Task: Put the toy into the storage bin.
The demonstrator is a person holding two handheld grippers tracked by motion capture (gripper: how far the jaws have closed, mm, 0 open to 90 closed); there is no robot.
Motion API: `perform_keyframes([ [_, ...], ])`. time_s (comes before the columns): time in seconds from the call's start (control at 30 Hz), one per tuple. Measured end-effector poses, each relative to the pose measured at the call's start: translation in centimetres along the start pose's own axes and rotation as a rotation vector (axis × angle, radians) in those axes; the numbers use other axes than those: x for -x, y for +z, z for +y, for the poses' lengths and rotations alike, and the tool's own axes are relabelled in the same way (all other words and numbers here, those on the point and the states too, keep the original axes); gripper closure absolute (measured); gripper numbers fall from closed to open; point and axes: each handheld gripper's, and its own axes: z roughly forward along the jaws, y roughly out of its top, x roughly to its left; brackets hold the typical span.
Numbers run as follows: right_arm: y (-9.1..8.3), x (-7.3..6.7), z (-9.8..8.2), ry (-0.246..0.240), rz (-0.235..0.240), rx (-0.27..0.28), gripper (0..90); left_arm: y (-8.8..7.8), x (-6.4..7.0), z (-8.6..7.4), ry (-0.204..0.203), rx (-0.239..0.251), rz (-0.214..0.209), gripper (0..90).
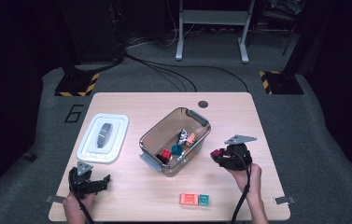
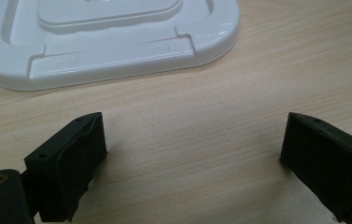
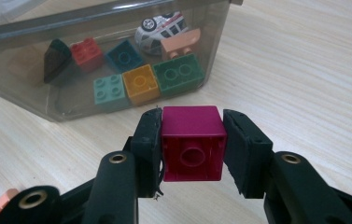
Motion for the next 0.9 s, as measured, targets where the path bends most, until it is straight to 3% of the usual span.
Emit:
perform_keyframes([
  [0.13,-0.2,0.3,0.4,0.018,-0.007,0.002,58.7,0.0,0.0,0.0,-0.001,0.000,-0.002,6.6],
  [0.9,-2.6,1.1,4.3,-0.023,-0.041,0.054,58.7,0.0,0.0,0.0,0.001,-0.003,0.001,6.7],
])
